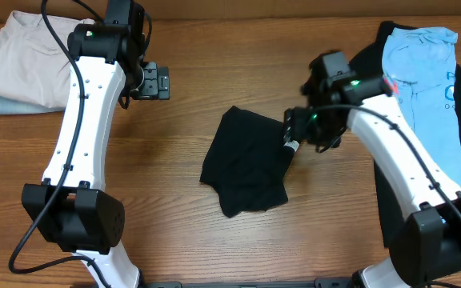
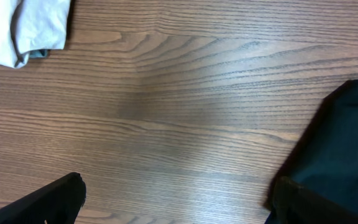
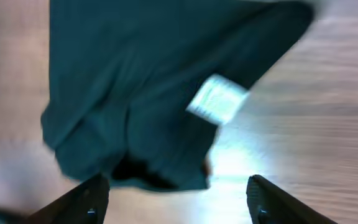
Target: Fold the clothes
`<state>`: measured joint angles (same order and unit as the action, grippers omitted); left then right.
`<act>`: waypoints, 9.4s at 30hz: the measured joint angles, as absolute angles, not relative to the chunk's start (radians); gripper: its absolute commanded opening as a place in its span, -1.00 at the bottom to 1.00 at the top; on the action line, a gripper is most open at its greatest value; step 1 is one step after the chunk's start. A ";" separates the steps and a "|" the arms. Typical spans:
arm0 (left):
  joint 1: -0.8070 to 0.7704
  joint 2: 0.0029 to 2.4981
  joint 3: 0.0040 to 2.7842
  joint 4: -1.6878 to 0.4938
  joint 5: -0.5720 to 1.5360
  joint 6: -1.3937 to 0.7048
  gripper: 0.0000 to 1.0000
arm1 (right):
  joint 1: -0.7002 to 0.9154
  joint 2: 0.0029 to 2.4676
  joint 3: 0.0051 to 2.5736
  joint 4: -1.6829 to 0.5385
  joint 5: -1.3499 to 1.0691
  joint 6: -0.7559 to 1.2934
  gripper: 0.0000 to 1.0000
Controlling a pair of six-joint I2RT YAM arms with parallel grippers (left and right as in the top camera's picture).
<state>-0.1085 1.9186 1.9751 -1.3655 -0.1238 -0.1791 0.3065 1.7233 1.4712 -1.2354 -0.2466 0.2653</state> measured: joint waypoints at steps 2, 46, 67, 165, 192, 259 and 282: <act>-0.109 1.919 1.975 -1.364 -0.117 -0.179 1.00 | 0.361 1.723 1.439 -1.227 -0.267 0.272 0.43; -0.481 1.941 1.786 -1.323 0.103 -0.071 1.00 | 0.285 1.308 1.309 -1.084 -0.082 0.559 0.14; -0.647 1.942 1.270 -0.909 -0.185 -0.060 1.00 | 0.072 1.308 1.309 -1.123 -0.153 0.451 0.26; 0.081 1.940 2.017 -0.678 -0.625 0.398 -0.92 | 0.072 1.338 1.309 -1.143 -0.152 0.421 0.37; 0.318 2.303 2.017 -0.450 -0.513 0.278 1.00 | 0.072 1.338 1.309 -1.161 -0.125 0.418 0.37; 0.250 1.666 2.264 -1.262 0.427 0.028 0.99 | 0.072 0.438 0.713 -0.606 0.012 0.355 1.00; 0.250 1.666 2.264 -1.262 0.427 0.028 1.00 | 0.093 0.052 0.117 -0.376 0.012 0.418 1.00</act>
<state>0.2501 1.6665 2.2639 -1.2621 0.4274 0.0277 0.0925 0.0521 0.1173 -0.3763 0.0116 0.4183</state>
